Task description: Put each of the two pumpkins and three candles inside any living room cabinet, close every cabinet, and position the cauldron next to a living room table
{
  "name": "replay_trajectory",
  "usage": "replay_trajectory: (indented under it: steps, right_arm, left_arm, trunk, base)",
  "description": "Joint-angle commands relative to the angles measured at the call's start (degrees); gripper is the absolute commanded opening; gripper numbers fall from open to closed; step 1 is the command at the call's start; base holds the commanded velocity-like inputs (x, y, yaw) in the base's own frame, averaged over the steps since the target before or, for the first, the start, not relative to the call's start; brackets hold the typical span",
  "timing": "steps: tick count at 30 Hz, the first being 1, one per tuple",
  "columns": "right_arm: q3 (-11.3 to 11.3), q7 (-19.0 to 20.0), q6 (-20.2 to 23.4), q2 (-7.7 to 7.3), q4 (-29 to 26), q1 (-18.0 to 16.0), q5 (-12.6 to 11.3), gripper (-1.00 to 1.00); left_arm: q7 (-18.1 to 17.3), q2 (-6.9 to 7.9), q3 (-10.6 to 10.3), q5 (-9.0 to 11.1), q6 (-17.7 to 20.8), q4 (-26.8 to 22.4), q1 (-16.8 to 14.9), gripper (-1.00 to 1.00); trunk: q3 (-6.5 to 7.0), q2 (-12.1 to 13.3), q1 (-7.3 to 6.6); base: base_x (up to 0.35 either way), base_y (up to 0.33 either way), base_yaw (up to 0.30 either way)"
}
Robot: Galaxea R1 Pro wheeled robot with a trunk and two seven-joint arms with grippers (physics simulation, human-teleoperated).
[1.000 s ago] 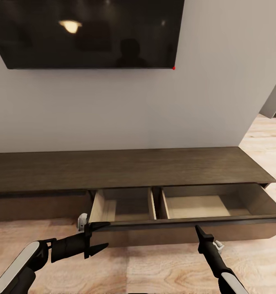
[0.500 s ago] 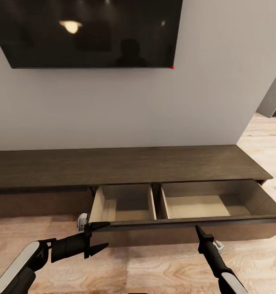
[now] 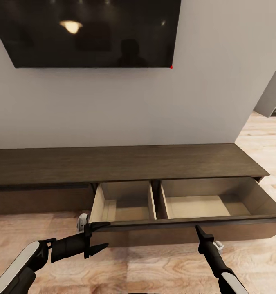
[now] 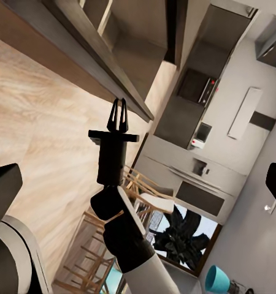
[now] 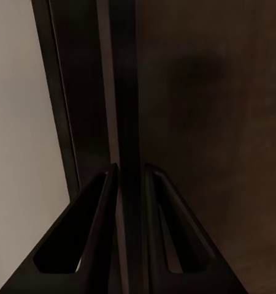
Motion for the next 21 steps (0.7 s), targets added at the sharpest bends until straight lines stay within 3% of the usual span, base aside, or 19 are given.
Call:
replay_trajectory:
  steps: [1, 21]
  right_arm:
    - [0.63, 0.29, 0.68, 0.05, 0.0, 0.0, 0.14, -1.0]
    - [0.63, 0.29, 0.68, 0.05, 0.0, 0.0, 0.17, -1.0]
  left_arm:
    - [0.53, 0.03, -0.07, 0.58, 0.03, -0.01, -0.06, 1.0]
    - [0.53, 0.03, -0.07, 0.61, 0.03, -0.01, -0.05, 1.0]
  trunk:
    - [-0.04, -0.02, -0.02]
    - [-0.04, -0.02, -0.02]
  base:
    - [-0.031, 0.0, 0.0]
    - [-0.034, 0.0, 0.0]
